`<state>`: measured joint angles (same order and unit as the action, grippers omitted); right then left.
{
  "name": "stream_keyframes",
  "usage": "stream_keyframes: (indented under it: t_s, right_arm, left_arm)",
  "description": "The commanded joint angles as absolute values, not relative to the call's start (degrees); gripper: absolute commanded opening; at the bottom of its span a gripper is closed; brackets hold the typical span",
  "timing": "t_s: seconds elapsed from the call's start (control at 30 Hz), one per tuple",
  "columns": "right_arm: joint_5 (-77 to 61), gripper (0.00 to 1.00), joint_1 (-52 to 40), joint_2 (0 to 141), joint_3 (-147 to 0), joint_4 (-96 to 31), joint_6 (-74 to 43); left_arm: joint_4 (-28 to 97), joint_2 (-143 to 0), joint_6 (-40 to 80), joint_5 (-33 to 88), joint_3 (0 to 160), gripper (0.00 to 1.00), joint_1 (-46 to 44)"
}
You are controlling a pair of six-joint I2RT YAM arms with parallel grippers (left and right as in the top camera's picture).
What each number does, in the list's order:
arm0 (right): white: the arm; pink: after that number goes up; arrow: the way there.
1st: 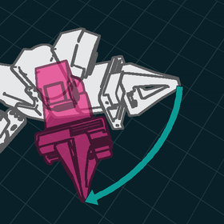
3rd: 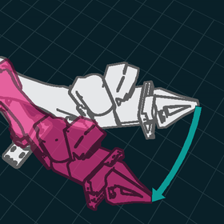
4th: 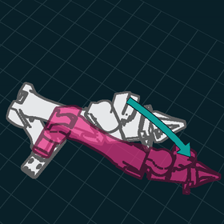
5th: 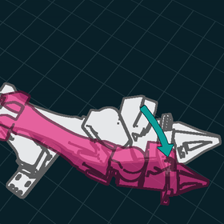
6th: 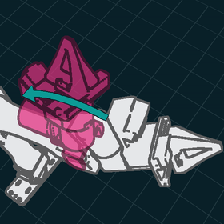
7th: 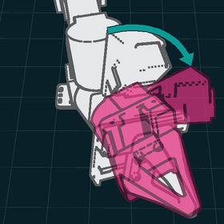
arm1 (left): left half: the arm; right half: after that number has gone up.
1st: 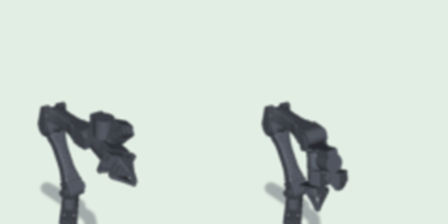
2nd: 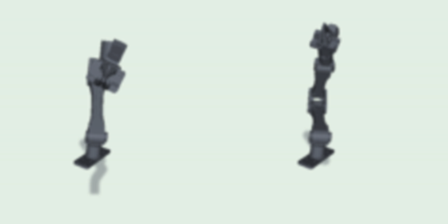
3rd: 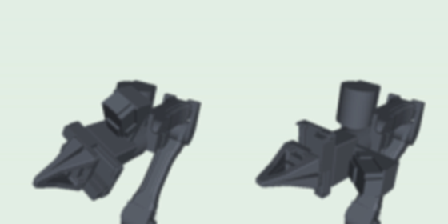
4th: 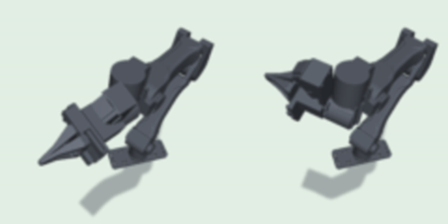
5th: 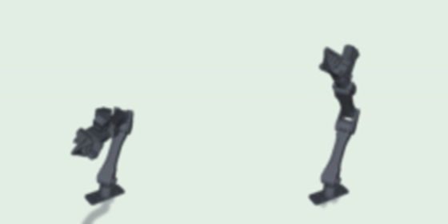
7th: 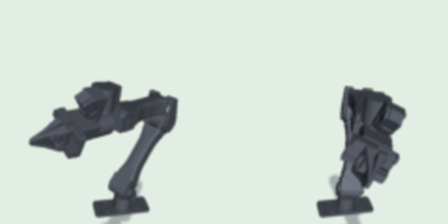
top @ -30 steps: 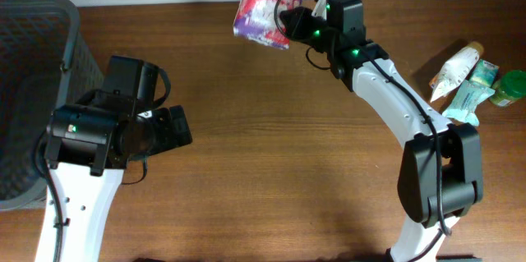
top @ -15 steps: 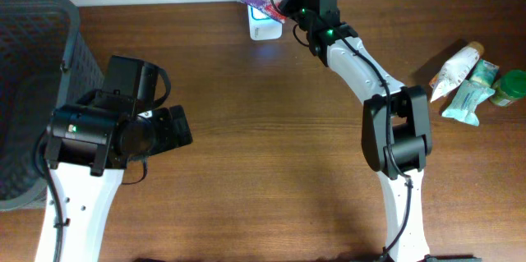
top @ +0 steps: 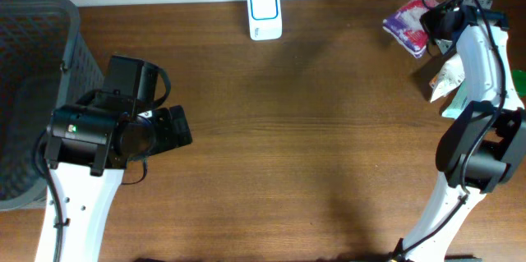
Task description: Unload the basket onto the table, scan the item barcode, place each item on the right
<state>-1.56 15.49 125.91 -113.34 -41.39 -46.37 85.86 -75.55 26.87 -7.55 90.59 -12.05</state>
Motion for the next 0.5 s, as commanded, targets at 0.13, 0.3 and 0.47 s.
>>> stream_keyframes:
  t_s: [0.13,0.3,0.47]
  right_arm:
    - [0.5,0.99,16.6,116.8,-113.6,-46.5,-36.2]
    - [0.5,0.99,16.4,93.8,-113.6,-67.9,-31.7]
    - [0.7,0.99,12.6,75.9,-104.7,-79.0,-25.3]
  left_arm:
    - [85.7,-75.3,27.4,-8.0,90.8,0.99,-12.2]
    - [85.7,-75.3,27.4,-8.0,90.8,0.99,-12.2]
    - [85.7,-75.3,27.4,-8.0,90.8,0.99,-12.2]
